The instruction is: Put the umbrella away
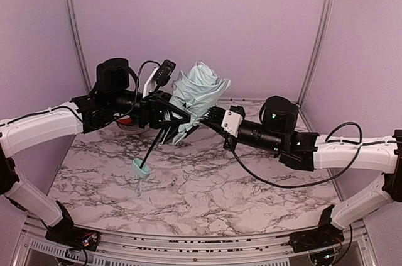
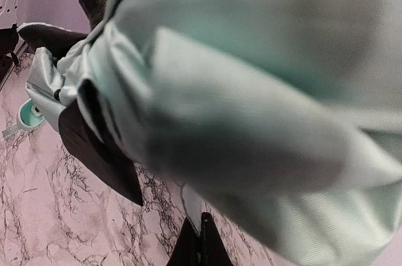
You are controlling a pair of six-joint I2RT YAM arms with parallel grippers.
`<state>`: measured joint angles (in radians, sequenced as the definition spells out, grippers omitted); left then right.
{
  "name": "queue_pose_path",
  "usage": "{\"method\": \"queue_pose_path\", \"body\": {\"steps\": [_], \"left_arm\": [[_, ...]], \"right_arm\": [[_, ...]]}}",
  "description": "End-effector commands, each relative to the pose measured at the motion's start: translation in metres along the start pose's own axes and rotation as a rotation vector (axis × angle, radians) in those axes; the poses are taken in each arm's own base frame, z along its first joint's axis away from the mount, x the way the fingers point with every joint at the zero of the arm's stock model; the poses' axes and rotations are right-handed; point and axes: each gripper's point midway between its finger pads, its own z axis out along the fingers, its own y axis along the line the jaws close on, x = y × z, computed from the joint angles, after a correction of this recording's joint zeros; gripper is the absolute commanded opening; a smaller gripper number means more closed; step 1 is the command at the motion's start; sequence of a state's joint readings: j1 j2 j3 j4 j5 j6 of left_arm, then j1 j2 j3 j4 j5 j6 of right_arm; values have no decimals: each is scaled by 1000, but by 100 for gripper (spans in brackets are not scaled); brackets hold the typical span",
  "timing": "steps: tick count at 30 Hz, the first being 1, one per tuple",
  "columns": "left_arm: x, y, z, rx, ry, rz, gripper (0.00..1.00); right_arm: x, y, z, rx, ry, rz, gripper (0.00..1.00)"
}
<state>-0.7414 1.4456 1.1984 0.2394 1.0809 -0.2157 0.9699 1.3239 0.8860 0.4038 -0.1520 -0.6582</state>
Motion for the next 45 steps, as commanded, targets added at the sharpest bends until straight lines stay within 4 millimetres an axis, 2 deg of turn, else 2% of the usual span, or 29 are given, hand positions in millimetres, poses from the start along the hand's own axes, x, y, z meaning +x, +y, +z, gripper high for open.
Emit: {"method": "queue_pose_path", "body": {"steps": [1,3,5,8,11,14,17,19,21,25,28,32,35,39,42,44,45], "left_arm": [[-15,22,-7,-131,-73,-5,1],[3,57,-13,-273,-68,-84,2],[33,96,-23,-457,-44,-164,2],[97,146,-39,-686,35,-284,1],[141,165,-37,-726,102,-347,1],[179,180,-35,-765,185,-372,2],[218,196,-42,-838,266,-426,7],[242,202,-43,-854,320,-444,11],[266,204,-42,-864,391,-448,17],[303,198,-38,-860,520,-436,34],[314,191,-33,-817,549,-427,52],[320,181,-33,-778,554,-425,70],[315,174,-32,-753,530,-404,77],[327,163,-31,-713,548,-442,79],[341,161,-32,-704,581,-476,74],[346,159,-31,-692,590,-483,62],[347,158,-30,-687,592,-486,52]], "right_arm": [[4,3,-4,-43,63,116,0],[20,20,-5,-130,113,218,0],[30,45,-7,-272,119,372,0],[33,77,-10,-460,121,620,0],[43,96,-9,-521,139,780,0],[72,100,-4,-508,179,925,0],[117,97,2,-472,283,1057,0],[132,104,8,-488,324,1105,0],[138,108,17,-515,334,1143,0],[155,118,29,-541,388,1224,0],[162,120,34,-532,393,1276,0],[184,122,37,-495,473,1340,0],[192,122,36,-467,487,1381,0],[195,124,35,-459,499,1386,0],[195,124,34,-457,501,1382,0],[193,121,34,-452,497,1372,0],[192,120,34,-452,496,1369,0]]}}
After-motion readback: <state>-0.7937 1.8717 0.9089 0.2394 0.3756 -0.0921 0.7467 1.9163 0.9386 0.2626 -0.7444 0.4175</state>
